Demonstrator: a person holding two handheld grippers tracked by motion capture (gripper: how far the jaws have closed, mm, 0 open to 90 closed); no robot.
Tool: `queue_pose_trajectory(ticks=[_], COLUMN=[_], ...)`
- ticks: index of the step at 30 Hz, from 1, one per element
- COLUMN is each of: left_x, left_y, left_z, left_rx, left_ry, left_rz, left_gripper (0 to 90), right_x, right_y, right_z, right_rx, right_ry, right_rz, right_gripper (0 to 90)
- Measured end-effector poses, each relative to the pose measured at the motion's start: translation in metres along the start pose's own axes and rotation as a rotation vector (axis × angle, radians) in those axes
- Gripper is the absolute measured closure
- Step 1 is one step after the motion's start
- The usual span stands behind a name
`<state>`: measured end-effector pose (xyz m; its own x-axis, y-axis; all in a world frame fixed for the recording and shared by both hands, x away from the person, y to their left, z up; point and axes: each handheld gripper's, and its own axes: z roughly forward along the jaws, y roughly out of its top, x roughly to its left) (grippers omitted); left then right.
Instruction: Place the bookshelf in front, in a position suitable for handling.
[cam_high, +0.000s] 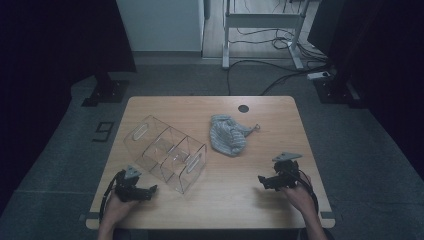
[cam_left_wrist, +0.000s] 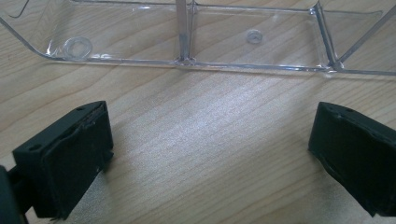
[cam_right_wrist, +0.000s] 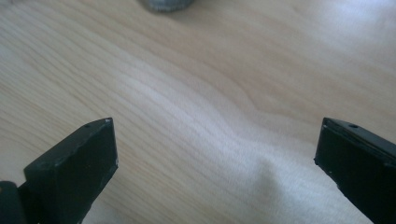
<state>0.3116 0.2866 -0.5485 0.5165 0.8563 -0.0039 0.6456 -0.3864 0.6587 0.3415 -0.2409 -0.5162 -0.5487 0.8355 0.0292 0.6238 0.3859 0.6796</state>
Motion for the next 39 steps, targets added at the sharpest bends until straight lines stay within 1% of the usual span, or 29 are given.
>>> queue_pose_trajectory(ticks=[2,5,7,10,11,14,15,16,20,21,22,24,27,28,31,34,35,36,39], left_x=[0.0,0.0,0.0,0.0,0.0,0.0,0.0,0.0,0.0,0.0,0.0,0.0,0.0,0.0,0.0,0.0,0.0,0.0,0.0], left_y=[0.0,0.0,0.0,0.0,0.0,0.0,0.0,0.0,0.0,0.0,0.0,0.0,0.0,0.0,0.0,0.0,0.0,0.0,0.0], left_z=[0.0,0.0,0.0,0.0,0.0,0.0,0.0,0.0,0.0,0.0,0.0,0.0,0.0,0.0,0.0,0.0,0.0,0.0,0.0], left_rx=[0.0,0.0,0.0,0.0,-0.001,-0.001,-0.001,-0.001,-0.001,0.0,-0.001,-0.001,-0.001,-0.001,-0.001,-0.001,-0.002,-0.001,-0.001], left_ry=[0.0,0.0,0.0,0.0,0.0,0.0,0.001,0.001,0.001,0.001,0.001,0.001,0.001,0.001,0.001,0.002,0.002,0.002,0.002], left_rz=[-0.001,0.0,-0.001,-0.001,-0.001,-0.001,-0.001,-0.001,-0.001,-0.001,-0.001,-0.001,-0.001,-0.001,-0.001,-0.001,-0.002,-0.002,-0.002], left_gripper=[0.0,0.0,0.0,0.0,0.0,0.0,0.0,0.0,0.0,0.0,0.0,0.0,0.0,0.0,0.0,0.0,0.0,0.0,0.0], right_x=[0.0,0.0,0.0,0.003,0.005,0.007,0.01,0.01,0.014,0.014,0.015,0.016,0.016,0.015,0.014,0.013,0.012,0.012,0.012], right_y=[0.005,0.013,0.018,0.026,0.031,0.036,0.042,0.042,0.053,0.056,0.06,0.062,0.069,0.073,0.079,0.087,0.093,0.093,0.101], right_z=[-0.002,-0.005,-0.005,-0.003,-0.001,0.001,0.002,0.002,0.006,0.008,0.012,0.014,0.02,0.023,0.026,0.03,0.034,0.034,0.039], right_rx=[-0.01,-0.031,-0.023,-0.02,-0.02,-0.024,-0.032,-0.032,-0.04,-0.044,-0.035,-0.035,-0.026,-0.033,-0.032,-0.037,-0.041,-0.041,-0.039], right_ry=[-0.001,0.015,0.017,0.022,0.026,0.032,0.043,0.043,0.043,0.05,0.065,0.06,0.062,0.062,0.072,0.075,0.075,0.075,0.078], right_rz=[0.01,0.032,0.036,0.021,0.002,-0.006,-0.022,-0.022,-0.047,-0.049,-0.044,-0.051,-0.051,-0.04,-0.032,-0.019,-0.015,-0.015,-0.014], right_gripper=[0.0,0.0,0.0,0.0,0.0,0.0,0.0,0.0,0.0,0.0,0.0,0.0,0.0,0.0,0.0,0.0,0.0,0.0,0.0])
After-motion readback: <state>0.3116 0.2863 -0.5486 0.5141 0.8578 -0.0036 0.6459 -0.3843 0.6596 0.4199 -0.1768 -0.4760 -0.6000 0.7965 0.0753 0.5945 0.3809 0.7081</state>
